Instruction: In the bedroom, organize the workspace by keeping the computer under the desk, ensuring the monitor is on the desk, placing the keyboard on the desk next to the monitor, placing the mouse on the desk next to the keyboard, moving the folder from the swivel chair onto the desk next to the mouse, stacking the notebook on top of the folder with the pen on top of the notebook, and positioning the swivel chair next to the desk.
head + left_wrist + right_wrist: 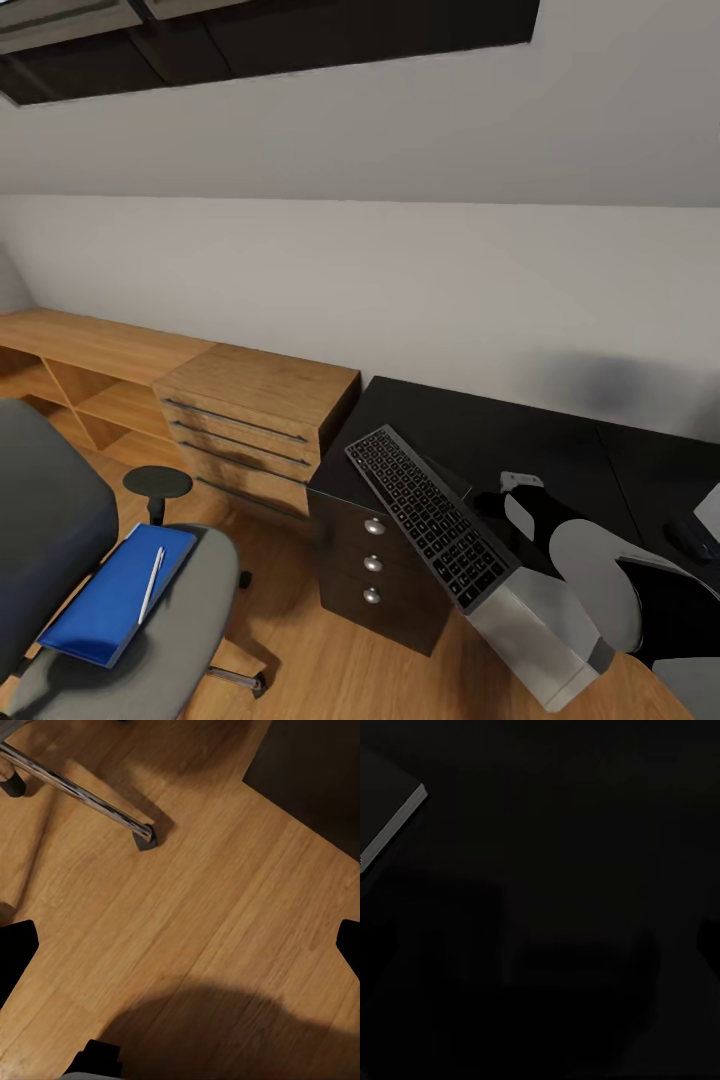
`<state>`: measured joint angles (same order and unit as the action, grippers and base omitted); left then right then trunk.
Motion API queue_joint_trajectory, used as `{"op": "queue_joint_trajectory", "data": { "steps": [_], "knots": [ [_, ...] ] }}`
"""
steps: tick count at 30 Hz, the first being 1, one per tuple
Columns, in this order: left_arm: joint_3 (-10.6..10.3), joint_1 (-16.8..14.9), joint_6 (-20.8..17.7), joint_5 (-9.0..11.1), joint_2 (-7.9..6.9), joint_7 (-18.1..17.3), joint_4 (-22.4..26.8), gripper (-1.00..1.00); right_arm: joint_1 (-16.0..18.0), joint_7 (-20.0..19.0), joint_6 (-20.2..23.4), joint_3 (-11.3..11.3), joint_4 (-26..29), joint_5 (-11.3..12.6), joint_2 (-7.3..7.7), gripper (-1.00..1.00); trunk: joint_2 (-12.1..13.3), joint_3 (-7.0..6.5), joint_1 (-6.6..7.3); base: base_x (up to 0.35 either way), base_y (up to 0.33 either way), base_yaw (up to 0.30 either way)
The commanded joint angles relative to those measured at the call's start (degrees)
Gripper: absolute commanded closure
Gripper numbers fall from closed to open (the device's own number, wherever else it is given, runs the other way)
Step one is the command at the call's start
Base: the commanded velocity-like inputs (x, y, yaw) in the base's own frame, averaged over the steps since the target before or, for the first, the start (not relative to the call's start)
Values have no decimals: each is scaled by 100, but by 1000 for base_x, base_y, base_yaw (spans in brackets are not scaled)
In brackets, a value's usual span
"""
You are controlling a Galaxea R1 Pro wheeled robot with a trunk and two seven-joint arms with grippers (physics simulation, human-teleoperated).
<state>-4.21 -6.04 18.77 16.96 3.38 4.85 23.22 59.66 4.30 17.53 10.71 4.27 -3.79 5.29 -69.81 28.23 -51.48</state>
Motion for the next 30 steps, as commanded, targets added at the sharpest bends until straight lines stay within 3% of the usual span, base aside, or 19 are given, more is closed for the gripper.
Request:
{"op": "queue_joint_trajectory", "data": {
  "steps": [1, 30],
  "knots": [
    [-45, -3, 21, 18, -6, 51, -1, -100, 2, 10, 31, 45, 6, -38, -2, -100, -3, 6, 0, -32, 20, 0],
    [-45, -3, 21, 18, -4, 51, -2, -100, 2, 9, 23, 45, -13, -39, -17, -100, -3, 6, 0, -56, 36, 0]
  ]
}}
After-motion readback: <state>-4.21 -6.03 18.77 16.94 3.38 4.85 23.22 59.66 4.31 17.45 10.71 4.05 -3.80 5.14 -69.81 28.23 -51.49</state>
